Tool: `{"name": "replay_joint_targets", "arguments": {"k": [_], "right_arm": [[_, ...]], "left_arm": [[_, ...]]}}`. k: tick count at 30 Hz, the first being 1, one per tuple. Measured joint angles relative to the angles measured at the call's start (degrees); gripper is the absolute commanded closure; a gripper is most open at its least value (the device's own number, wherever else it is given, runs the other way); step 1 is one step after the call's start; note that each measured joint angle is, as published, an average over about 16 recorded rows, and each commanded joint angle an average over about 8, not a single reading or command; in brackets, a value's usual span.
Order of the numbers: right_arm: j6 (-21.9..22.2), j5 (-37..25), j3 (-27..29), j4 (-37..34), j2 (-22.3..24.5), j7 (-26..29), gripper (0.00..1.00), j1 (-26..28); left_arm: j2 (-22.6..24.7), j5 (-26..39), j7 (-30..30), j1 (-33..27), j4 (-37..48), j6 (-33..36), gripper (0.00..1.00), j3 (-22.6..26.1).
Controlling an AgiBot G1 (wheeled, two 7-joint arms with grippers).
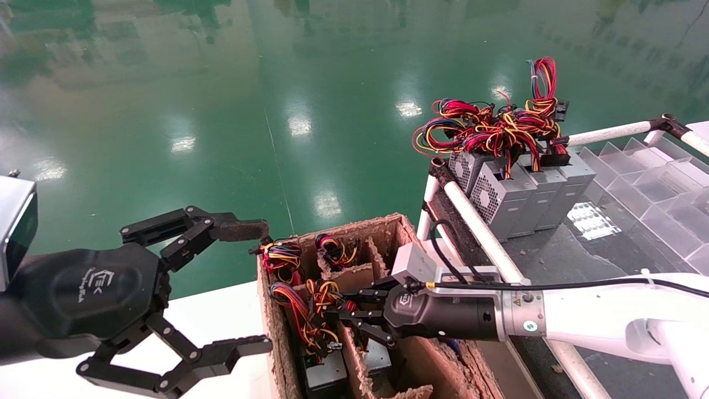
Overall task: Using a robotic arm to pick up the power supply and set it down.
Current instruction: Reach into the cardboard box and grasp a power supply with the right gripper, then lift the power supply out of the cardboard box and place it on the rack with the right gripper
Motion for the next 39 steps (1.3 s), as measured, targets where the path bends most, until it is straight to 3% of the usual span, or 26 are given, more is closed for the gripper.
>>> {"name": "replay_joint_targets", "arguments": {"k": [22,32,39], "right_arm": [[-4.8,5.1,3.3,2.6,3.6,-0.6,1.0,1.3],[-7.6,10.2,6.5,12.3,9.7,5.0,1.0,2.6],[-6.4,14.2,9.6,21.9,16.1,10.5,1.0,3.4]], "left_arm": [[0.0,0.0,0.0,0.0,0.0,0.0,0.0,0.0],[0.0,0.0,0.0,0.0,0.0,0.0,0.0,0.0],[0.0,0.0,0.0,0.0,0.0,0.0,0.0,0.0]]}}
